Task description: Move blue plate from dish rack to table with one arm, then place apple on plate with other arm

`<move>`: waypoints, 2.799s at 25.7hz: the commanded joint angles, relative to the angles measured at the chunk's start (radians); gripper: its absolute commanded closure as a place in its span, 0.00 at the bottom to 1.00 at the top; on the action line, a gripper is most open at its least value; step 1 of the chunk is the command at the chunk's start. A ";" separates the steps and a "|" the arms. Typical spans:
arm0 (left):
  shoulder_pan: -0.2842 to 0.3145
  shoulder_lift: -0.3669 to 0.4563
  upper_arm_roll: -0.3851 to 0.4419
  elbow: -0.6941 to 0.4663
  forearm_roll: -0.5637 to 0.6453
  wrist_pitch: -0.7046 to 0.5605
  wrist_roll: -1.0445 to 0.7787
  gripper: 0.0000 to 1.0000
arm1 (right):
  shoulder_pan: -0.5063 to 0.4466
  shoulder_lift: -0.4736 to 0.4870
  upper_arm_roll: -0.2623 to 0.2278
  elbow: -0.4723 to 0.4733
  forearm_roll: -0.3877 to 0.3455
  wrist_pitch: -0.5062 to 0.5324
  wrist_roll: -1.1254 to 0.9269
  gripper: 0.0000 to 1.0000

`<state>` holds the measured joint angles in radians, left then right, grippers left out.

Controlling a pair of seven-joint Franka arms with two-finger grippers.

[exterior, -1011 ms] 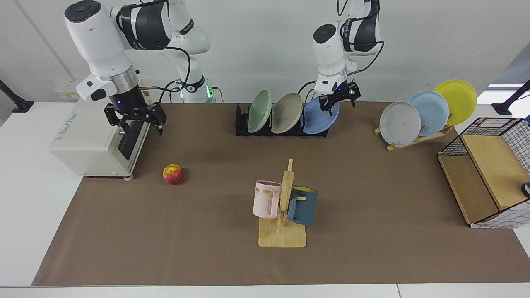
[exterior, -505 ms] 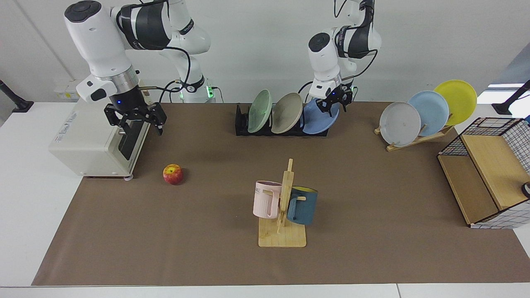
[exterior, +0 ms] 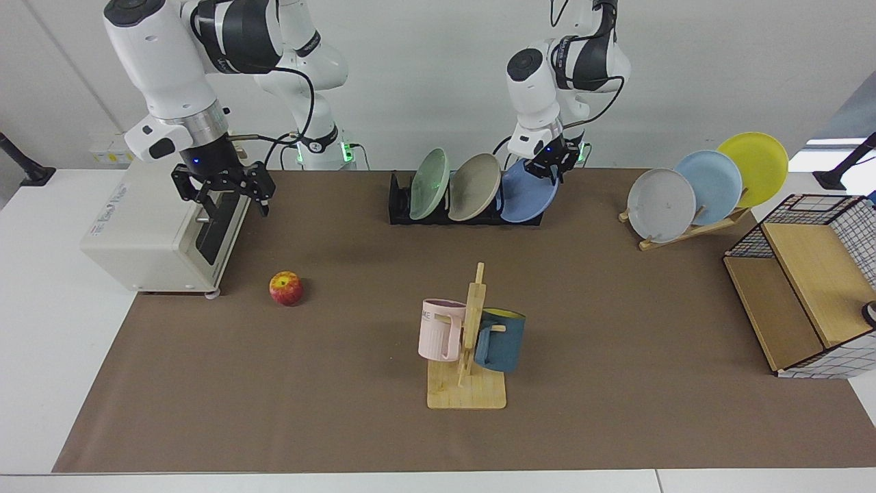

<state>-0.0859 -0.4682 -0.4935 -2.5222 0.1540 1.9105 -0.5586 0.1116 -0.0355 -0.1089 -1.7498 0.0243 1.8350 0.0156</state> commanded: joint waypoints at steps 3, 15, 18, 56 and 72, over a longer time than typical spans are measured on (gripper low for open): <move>0.006 -0.006 -0.051 0.066 0.062 -0.102 -0.073 1.00 | 0.002 -0.020 0.008 -0.091 0.009 0.010 0.018 0.00; 0.055 -0.004 -0.040 0.212 0.090 -0.186 -0.072 1.00 | 0.005 0.057 0.008 -0.260 0.009 0.233 0.014 0.00; 0.112 0.003 -0.037 0.263 0.093 -0.163 -0.063 1.00 | 0.005 0.095 0.008 -0.261 0.009 0.253 0.012 0.00; 0.084 0.551 -0.040 0.290 -0.334 0.596 -0.268 1.00 | 0.003 0.278 0.006 -0.347 0.005 0.501 0.007 0.94; 0.100 0.592 -0.033 0.292 -0.222 0.628 -0.221 0.23 | 0.008 0.109 0.005 -0.194 0.002 0.193 -0.014 0.94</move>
<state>0.0066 0.1078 -0.5350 -2.2272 -0.1281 2.5090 -0.8031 0.1162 0.1290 -0.1024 -1.9847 0.0235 2.1283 0.0144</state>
